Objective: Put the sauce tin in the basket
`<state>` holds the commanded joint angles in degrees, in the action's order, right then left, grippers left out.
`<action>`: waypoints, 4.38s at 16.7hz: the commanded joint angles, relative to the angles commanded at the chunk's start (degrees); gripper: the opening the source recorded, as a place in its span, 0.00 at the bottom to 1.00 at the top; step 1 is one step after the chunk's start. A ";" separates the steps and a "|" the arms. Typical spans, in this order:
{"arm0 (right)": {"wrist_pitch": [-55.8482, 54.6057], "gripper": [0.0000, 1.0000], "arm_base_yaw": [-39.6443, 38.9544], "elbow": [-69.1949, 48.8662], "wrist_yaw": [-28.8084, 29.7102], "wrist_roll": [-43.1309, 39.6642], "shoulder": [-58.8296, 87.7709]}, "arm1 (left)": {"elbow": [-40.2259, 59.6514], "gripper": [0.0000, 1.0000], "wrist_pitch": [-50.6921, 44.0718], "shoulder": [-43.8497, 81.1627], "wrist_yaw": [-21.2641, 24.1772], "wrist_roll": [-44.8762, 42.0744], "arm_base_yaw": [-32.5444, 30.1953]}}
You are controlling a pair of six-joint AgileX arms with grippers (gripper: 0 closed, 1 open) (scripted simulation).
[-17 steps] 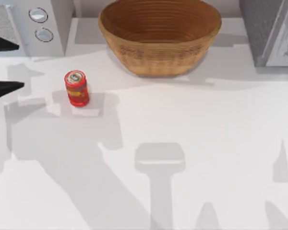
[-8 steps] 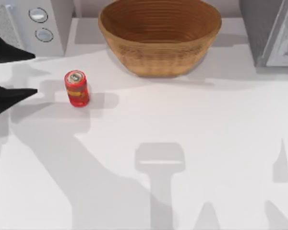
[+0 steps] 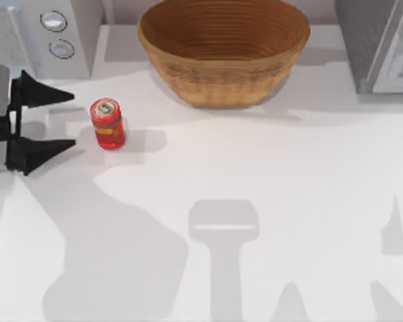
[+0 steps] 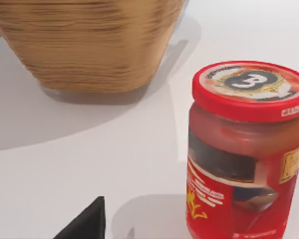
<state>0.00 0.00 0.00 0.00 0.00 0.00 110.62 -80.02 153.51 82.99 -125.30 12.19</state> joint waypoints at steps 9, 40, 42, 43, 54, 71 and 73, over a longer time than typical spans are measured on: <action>0.00 1.00 0.00 0.00 0.00 0.00 0.00 | 1.30 1.00 -2.36 2.02 0.09 -1.67 -1.35; 0.00 1.00 0.00 0.00 0.00 0.00 0.00 | -28.69 1.00 83.78 -11.26 0.11 68.18 -10.18; 0.00 1.00 0.00 0.00 0.00 0.00 0.00 | -28.69 1.00 83.78 -11.26 0.11 68.18 -10.18; 0.00 1.00 0.00 0.00 0.00 0.00 0.00 | -28.69 0.92 83.78 -11.26 0.11 68.18 -10.18; 0.00 1.00 0.00 0.00 0.00 0.00 0.00 | -28.69 0.10 83.78 -11.26 0.11 68.18 -10.18; 0.00 1.00 0.00 0.00 0.00 0.00 0.00 | -28.06 0.00 72.16 -12.17 -0.72 58.11 -8.22; 0.00 1.00 0.00 0.00 0.00 0.00 0.00 | -27.63 0.00 64.59 -12.79 -1.25 51.59 -7.09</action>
<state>0.00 0.00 0.00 0.00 0.00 0.00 83.00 -15.43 140.72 81.74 -73.70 5.10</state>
